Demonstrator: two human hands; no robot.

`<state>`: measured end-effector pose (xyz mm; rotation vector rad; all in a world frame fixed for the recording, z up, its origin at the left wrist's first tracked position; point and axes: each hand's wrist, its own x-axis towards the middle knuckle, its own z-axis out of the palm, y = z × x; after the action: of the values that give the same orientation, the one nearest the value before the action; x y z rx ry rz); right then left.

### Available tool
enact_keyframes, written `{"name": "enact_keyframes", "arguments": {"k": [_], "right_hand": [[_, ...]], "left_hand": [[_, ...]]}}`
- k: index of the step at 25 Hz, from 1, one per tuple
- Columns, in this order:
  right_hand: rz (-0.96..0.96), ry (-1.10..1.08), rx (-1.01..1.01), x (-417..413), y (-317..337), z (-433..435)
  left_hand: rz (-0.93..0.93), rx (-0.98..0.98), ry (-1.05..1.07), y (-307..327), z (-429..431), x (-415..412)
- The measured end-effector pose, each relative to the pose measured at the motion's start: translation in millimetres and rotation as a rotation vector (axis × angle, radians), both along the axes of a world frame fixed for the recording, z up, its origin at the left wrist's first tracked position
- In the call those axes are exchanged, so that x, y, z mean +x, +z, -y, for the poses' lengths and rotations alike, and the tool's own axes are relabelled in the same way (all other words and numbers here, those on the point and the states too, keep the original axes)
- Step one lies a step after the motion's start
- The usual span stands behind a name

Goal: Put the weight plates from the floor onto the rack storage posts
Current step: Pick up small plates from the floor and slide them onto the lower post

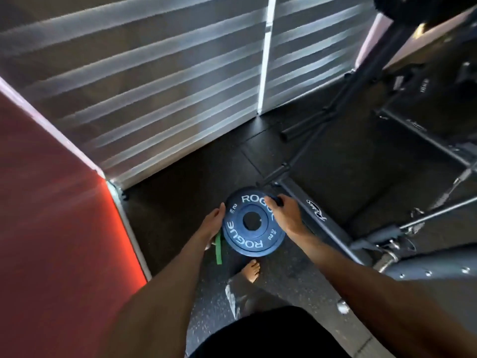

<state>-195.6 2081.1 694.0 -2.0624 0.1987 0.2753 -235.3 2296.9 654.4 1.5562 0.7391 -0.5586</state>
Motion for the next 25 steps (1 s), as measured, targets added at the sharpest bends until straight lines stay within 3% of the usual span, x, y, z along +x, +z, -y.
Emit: {"name": "enact_keyframes", "arguments": {"k": [10, 14, 19, 25], "right_hand": [[0.11, -0.191, -0.102, 154, 28, 0], [0.12, -0.241, -0.153, 204, 31, 3], [0.078, -0.311, -0.249, 256, 27, 4], [0.087, -0.358, -0.341, 282, 24, -1]], "left_hand": [[-0.004, -0.018, -0.281, 16, 6, 214], [-0.022, -0.116, -0.348, 10, 18, 284], [-0.13, -0.181, -0.493, -47, 30, 360], [-0.248, -0.107, -0.614, -16, 55, 411]]}}
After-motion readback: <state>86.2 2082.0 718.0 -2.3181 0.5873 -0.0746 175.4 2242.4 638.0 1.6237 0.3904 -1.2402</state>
